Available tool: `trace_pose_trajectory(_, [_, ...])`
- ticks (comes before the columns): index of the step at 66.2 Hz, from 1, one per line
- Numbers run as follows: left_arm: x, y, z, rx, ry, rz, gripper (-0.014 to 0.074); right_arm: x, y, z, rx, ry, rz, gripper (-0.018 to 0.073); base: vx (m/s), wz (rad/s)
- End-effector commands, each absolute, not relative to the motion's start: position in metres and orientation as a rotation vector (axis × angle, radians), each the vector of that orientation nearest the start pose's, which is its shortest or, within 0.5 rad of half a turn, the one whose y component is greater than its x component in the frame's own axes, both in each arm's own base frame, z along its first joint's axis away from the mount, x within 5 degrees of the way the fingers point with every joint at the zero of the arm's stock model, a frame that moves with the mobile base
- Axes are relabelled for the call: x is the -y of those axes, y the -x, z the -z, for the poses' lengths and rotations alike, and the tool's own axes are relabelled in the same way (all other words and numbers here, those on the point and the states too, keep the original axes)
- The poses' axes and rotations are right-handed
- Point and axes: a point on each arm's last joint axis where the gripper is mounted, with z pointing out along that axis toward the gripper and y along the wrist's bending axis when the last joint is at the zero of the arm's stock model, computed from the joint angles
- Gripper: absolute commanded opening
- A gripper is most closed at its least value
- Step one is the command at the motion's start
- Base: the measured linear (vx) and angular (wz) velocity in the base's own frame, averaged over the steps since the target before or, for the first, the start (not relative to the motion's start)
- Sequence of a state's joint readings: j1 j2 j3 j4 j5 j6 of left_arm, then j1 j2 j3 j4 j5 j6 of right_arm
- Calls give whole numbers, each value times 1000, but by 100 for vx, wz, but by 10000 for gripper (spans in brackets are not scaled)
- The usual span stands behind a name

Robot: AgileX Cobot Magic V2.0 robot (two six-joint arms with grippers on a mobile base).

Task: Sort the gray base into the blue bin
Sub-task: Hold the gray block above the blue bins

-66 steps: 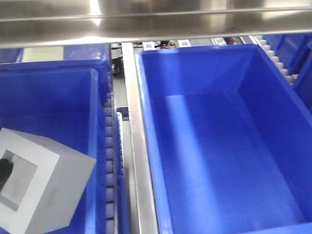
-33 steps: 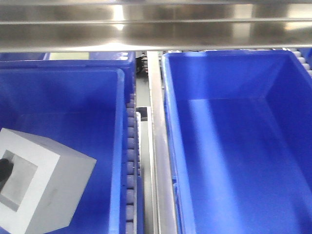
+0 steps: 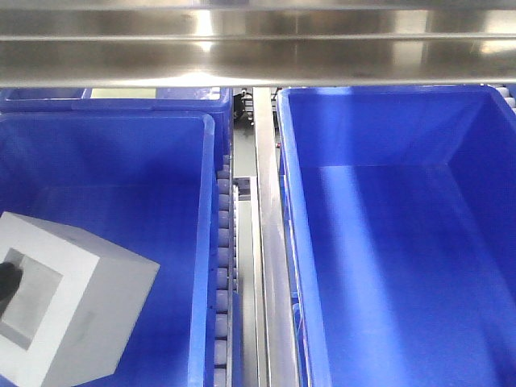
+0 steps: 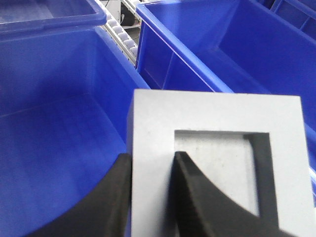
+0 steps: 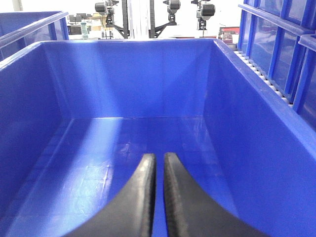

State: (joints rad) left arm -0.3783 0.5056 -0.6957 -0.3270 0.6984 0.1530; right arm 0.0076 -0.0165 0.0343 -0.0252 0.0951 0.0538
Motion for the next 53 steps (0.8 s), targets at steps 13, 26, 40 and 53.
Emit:
trace_pose_trajectory(13, [51, -77, -366, -1834, -360, 555, -6, 0, -56, -203, -1505, -9, -15, -4, 0, 0])
trace_pose_trajectory(26, [51, -78, -367, -1830, -358, 555, -6, 0, -56, -203, -1505, -9, -15, -4, 0, 0])
trace_pose_trajectory(40, [51, -78, -367, -1828, -358, 554, -6, 0, -56, -203, -1505, -9, -15, -4, 0, 0])
trace_pose_trajectory(53, [51, -78, -367, -1827, -357, 554, -6, 0, -56, -203, -1505, -9, -15, -4, 0, 0])
